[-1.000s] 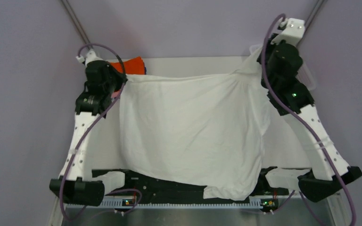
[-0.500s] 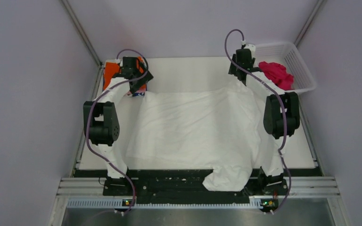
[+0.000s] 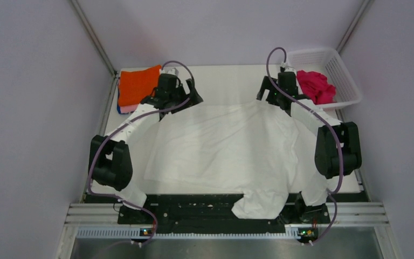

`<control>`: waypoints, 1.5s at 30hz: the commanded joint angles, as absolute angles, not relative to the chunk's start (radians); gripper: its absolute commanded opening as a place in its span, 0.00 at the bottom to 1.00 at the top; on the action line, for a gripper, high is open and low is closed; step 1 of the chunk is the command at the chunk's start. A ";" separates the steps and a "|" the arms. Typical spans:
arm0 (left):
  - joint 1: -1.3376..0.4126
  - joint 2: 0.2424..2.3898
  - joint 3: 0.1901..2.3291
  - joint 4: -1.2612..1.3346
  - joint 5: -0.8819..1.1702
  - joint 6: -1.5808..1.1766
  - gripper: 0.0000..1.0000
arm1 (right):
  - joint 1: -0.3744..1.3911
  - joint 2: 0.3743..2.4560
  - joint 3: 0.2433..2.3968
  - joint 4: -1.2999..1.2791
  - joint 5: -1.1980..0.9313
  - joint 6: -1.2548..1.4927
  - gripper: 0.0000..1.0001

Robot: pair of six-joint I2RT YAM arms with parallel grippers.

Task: Fold and stack the t-shirts
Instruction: Flatten out the tshirt

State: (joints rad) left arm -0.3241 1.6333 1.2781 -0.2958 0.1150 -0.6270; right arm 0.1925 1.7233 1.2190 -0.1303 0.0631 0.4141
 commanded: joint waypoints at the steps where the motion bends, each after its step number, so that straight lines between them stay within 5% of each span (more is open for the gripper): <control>1: -0.324 1.641 1.211 -0.239 0.160 -0.624 0.99 | 0.195 1.735 1.181 -0.047 0.005 0.466 0.99; 16: -0.321 1.794 1.136 -0.253 0.134 -0.624 0.99 | 0.194 2.055 1.395 0.092 0.016 0.465 0.98; 33: -0.311 1.773 1.149 -0.342 0.038 -0.606 0.99 | 0.194 2.460 2.143 -0.073 -0.082 0.386 0.99; 38: -0.309 1.705 1.148 -0.331 -0.038 -0.618 0.99 | 0.200 2.261 1.972 -0.072 -0.087 0.311 0.99; 45: -0.234 1.707 1.168 -0.326 -0.126 -0.670 0.99 | 0.266 1.834 1.338 0.004 -0.042 0.343 0.99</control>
